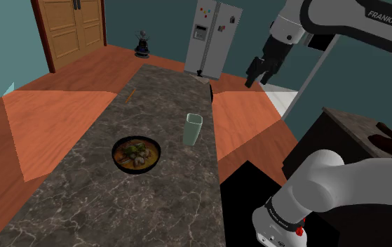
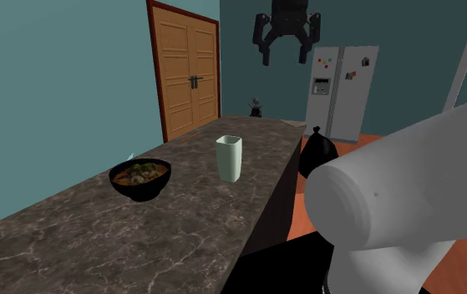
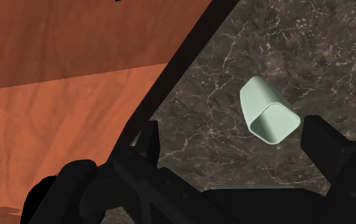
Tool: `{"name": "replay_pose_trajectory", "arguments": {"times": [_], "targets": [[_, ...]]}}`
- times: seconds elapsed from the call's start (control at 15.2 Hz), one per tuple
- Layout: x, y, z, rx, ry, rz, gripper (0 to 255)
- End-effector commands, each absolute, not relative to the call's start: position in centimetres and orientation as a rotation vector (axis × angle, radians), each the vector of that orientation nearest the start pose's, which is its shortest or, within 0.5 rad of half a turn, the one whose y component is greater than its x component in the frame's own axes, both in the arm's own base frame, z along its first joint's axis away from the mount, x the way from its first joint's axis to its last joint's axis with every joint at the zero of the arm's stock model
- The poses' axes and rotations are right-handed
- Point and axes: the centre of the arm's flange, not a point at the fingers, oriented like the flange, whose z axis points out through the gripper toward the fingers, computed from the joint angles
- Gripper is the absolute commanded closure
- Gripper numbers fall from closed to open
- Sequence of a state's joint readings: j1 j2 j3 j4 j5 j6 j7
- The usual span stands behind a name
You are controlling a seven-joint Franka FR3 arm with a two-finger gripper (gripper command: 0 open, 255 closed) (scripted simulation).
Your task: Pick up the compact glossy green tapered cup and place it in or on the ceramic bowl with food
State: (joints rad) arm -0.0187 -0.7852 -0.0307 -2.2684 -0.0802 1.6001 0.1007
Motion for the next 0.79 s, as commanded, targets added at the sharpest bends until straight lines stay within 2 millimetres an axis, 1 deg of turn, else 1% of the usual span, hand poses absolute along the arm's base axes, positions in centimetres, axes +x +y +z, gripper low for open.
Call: {"name": "replay_pose_trajectory", "arguments": {"times": [0.0, 0.73], "targets": [[30.9, -2.7, 63.5, -3.183, 0.231, -0.189, 0], [39.2, -0.7, 51.7, -3.149, 0.319, -0.160, 0]]}}
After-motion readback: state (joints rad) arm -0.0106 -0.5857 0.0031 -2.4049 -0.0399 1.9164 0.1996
